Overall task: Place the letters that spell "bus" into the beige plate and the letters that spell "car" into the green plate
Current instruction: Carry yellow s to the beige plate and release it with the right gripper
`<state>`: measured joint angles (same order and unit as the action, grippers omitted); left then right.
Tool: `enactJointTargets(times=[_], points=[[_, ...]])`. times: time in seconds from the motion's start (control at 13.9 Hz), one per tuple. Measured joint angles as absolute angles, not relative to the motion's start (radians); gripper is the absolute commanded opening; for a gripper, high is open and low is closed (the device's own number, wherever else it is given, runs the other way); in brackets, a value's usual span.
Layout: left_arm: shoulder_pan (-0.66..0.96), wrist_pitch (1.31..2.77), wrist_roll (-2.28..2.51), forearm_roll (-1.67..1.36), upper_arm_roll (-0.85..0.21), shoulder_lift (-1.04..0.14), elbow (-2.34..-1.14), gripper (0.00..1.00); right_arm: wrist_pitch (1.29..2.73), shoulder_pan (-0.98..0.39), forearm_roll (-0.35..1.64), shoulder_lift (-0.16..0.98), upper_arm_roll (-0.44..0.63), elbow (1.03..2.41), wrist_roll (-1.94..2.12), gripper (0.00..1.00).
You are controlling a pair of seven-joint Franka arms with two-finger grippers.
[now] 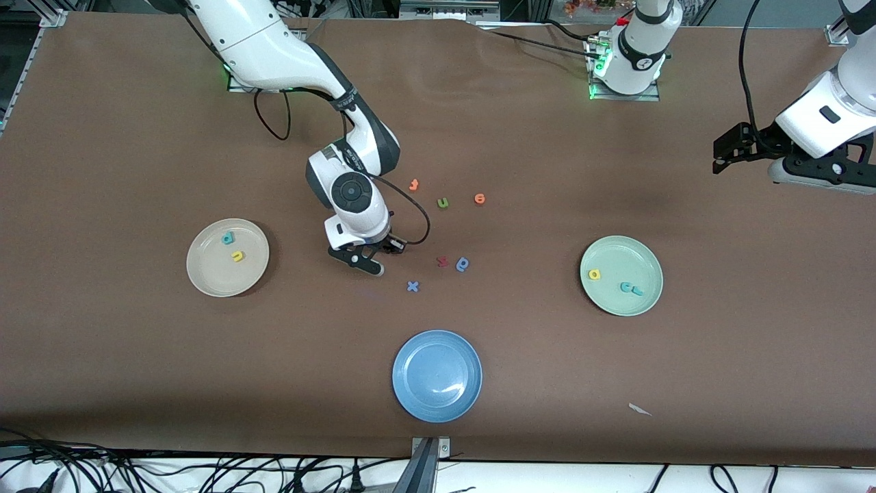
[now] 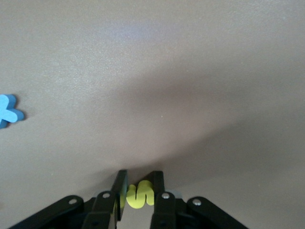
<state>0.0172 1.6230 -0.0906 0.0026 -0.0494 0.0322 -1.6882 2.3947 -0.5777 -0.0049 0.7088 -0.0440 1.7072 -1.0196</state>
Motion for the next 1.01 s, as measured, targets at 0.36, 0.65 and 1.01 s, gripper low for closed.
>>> enactJointTargets(times=[0.36, 0.65, 1.01], points=[[0.018, 1.622, -0.091, 0.003, -0.049, 0.032, -1.687, 1.0, 2.361, -0.566, -0.005, 0.696, -0.046, 1.708, -1.018, 0.0], [0.018, 1.62, -0.091, 0.003, -0.049, 0.032, -1.686, 1.0, 2.29, -0.533, -0.005, 0.653, -0.047, 1.709, -0.943, 0.0], [0.018, 1.618, -0.091, 0.003, -0.049, 0.031, -1.685, 1.0, 2.152, -0.303, -0.006, 0.51, -0.044, 1.773, -0.506, 0.0]])
